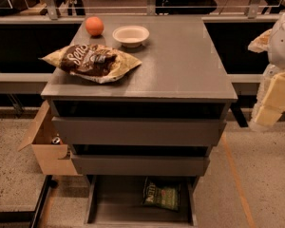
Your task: Pick green jalapeno chip bag from bottom drawer and place on counter
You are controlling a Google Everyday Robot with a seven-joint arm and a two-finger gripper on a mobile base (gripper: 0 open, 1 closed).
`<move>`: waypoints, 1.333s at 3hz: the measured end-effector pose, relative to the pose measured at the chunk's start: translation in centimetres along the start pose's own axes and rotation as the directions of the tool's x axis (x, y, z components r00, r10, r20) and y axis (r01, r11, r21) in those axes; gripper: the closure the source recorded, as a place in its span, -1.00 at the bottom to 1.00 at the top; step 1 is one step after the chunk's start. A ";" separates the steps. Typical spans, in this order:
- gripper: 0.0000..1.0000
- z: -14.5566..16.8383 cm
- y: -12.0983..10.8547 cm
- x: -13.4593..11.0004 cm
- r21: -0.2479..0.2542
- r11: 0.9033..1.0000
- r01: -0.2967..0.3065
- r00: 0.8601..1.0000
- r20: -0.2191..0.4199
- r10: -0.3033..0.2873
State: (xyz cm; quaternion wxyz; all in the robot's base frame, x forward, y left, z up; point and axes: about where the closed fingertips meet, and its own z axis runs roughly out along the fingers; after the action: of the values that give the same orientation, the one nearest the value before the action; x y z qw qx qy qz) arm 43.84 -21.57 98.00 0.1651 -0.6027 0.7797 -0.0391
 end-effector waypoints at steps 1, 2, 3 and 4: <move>-1.00 0.0 0.0 0.0 0.000 1.000 0.000 1.000 0.000 0.000; -1.00 1.1 1.7 -0.7 -0.006 1.000 -0.007 0.998 0.060 0.007; -1.00 4.0 5.2 -2.0 -0.036 0.999 -0.013 0.988 0.153 0.018; -1.00 9.1 9.1 -2.5 -0.084 0.996 -0.021 0.976 0.216 0.039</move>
Offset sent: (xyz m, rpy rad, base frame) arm -0.0326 0.0363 -0.0427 0.1838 -0.0127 0.0312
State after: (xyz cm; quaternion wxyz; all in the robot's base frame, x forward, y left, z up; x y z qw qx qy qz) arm 38.73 -15.41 87.54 0.2252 -0.5976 0.7670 0.0614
